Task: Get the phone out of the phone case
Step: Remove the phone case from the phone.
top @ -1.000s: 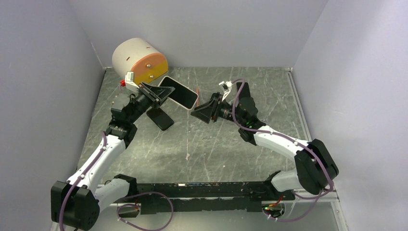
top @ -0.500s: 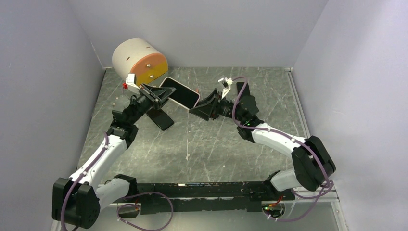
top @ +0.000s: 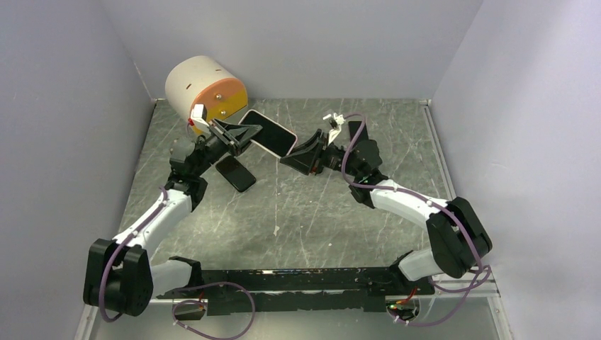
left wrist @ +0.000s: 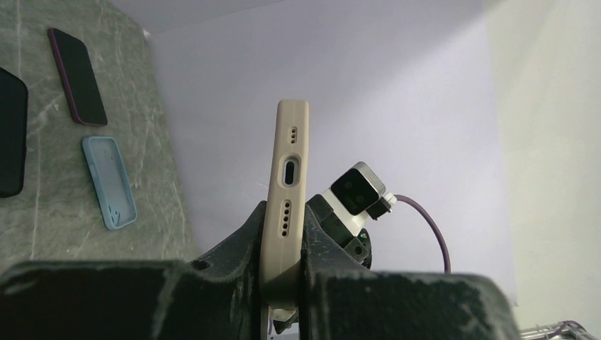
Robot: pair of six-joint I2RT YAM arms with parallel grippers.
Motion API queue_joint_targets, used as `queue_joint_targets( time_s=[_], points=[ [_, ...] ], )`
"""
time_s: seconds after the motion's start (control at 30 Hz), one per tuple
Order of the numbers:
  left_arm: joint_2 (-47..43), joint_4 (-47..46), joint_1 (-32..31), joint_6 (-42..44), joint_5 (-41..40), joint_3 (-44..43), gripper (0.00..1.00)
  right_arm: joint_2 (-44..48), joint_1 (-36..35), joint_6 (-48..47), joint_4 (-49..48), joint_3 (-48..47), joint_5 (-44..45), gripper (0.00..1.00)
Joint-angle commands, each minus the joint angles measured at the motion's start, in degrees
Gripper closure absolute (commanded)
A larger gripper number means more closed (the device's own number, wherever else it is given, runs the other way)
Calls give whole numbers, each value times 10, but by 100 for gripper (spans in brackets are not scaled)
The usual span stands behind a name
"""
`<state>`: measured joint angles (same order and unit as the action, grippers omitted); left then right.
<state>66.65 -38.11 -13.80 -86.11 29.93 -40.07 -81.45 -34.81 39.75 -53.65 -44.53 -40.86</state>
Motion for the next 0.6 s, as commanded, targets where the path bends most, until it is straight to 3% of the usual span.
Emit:
queue_joint_targets(
  time_s=[0.0, 0.13, 0.33, 0.5, 0.57],
  points=[
    [14, -94, -10, -44, 77, -9, 98, -2, 4, -118, 6, -27, -34, 91],
    [31, -112, -10, -57, 103, -18, 98, -2, 11, -214, 90, -43, -64, 100],
    [32, -111, -9, -52, 114, -24, 98, 5, 13, -356, 243, -84, -47, 100],
    [23, -97, -5, -31, 112, -24, 98, 6, 28, -373, 285, -93, -45, 99],
    [16, -77, 4, -9, 115, -25, 98, 16, 36, -362, 281, -83, -51, 92]
  ],
)
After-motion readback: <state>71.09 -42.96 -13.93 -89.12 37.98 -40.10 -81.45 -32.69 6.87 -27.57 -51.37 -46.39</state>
